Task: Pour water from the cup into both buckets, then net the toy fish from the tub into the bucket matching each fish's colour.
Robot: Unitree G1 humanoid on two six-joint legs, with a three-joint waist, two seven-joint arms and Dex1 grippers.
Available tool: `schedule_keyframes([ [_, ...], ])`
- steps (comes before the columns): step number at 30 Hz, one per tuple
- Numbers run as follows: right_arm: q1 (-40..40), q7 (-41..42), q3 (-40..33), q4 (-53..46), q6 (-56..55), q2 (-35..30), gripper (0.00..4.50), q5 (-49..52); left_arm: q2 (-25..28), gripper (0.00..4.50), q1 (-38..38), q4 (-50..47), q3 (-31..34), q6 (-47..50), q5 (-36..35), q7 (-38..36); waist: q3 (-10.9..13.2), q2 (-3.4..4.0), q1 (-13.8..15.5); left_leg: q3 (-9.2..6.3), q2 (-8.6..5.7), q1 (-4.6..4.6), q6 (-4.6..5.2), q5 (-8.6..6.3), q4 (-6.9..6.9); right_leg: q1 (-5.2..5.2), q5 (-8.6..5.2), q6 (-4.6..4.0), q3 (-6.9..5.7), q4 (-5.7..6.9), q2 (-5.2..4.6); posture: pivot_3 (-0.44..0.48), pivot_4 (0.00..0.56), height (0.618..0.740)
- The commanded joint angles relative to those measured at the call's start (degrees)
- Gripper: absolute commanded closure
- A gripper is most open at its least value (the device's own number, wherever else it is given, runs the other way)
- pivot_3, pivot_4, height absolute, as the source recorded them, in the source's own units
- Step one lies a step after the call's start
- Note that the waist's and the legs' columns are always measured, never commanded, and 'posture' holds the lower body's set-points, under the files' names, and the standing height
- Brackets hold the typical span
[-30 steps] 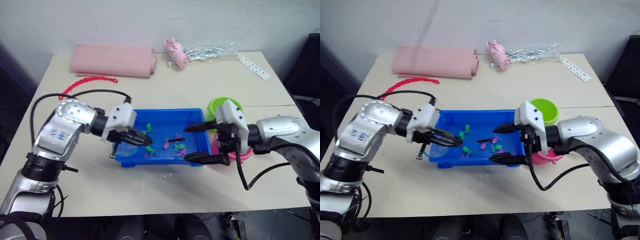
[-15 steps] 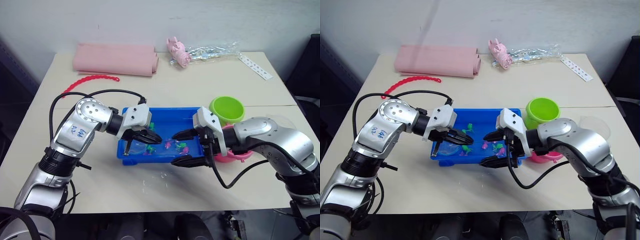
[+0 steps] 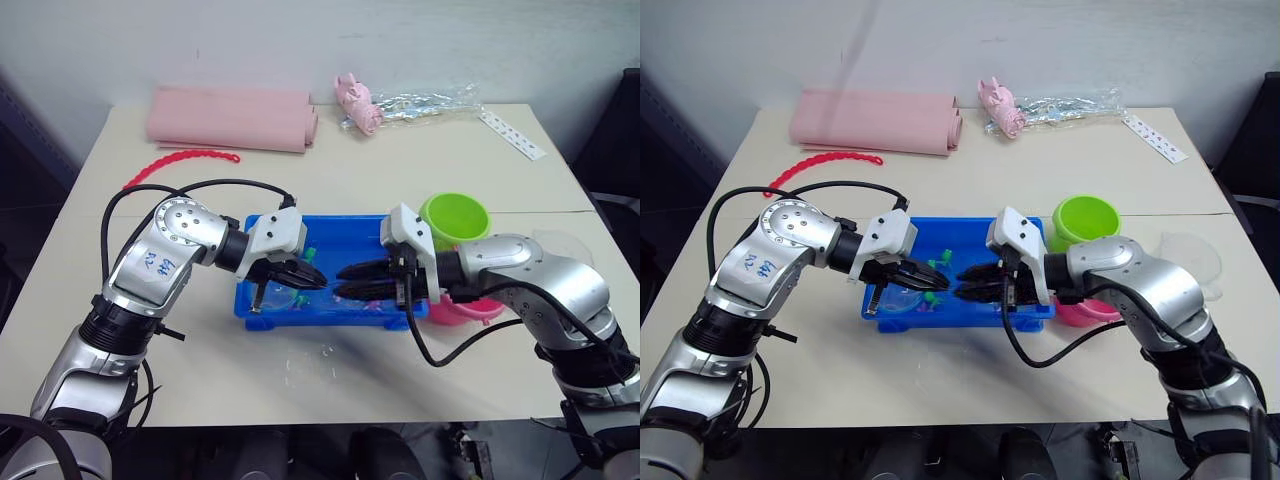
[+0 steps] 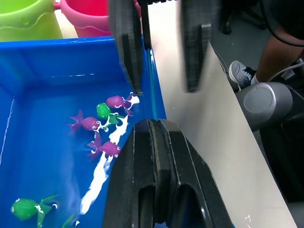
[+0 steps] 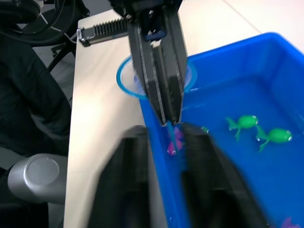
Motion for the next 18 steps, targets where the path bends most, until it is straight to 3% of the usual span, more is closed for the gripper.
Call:
schedule_keyframes([
  [1,0.0,0.97,-2.48,-0.33,-1.54,-0.19,4.49,0.1,0.24,4.5,0.52,-0.4,1.7,-0.18,-0.58,0.69,0.0,0.0,-0.02,0.0,0.0,0.0,0.0,0.0,0.01,0.0,0.0,0.0,0.0,0.0,0.0,0.0,0.15,0.74],
  [6,0.11,1.82,-2.65,0.33,-3.25,-0.75,4.49,-0.89,-0.21,4.5,1.51,-0.32,2.99,-1.55,-2.16,0.72,0.0,0.0,-0.02,0.0,0.0,0.0,0.0,0.0,0.02,0.0,0.0,0.0,0.01,0.02,0.0,0.0,0.15,0.74],
  [8,0.18,2.9,-2.99,0.58,-4.11,-1.14,4.5,-0.97,-0.81,3.82,2.19,-0.34,4.4,-2.01,-3.39,1.17,0.0,0.0,-0.03,0.0,0.0,0.0,0.0,0.0,0.01,0.0,0.0,0.0,0.0,0.02,0.0,0.0,0.15,0.74],
  [9,0.16,3.61,-3.25,0.71,-4.81,-1.5,4.5,-1.14,-2.23,3.74,2.48,0.03,6.62,-3.07,-5.14,1.95,0.0,0.0,-0.03,0.0,0.0,0.0,0.0,0.0,0.01,0.0,0.0,0.0,0.0,0.02,0.0,0.0,0.15,0.74],
  [10,0.08,4.4,-3.59,0.87,-5.26,-1.98,4.5,-1.18,-3.85,3.21,2.62,0.44,9.57,-3.2,-8.05,2.64,0.0,0.0,0.03,0.0,0.0,0.0,0.0,0.0,0.02,0.0,0.0,0.0,0.0,0.02,0.0,0.0,0.15,0.74],
  [13,-0.38,6.27,-4.5,1.88,-6.73,-3.35,4.5,-1.81,-7.4,2.29,2.01,1.93,20.34,1.08,-20.08,4.04,0.0,0.0,0.17,-0.04,-0.01,-0.01,0.01,0.0,0.08,0.01,0.0,0.0,-0.03,0.03,-0.03,0.0,0.15,0.74],
  [18,0.21,10.74,-6.77,5.62,-11.69,-8.4,4.5,-4.94,-2.18,0.5,5.1,4.25,27.21,-2.47,-20.38,2.24,0.01,-0.01,-0.26,0.01,0.0,0.09,0.01,0.01,0.02,0.01,0.0,0.0,-0.01,0.08,-0.01,0.0,0.15,0.74],
])
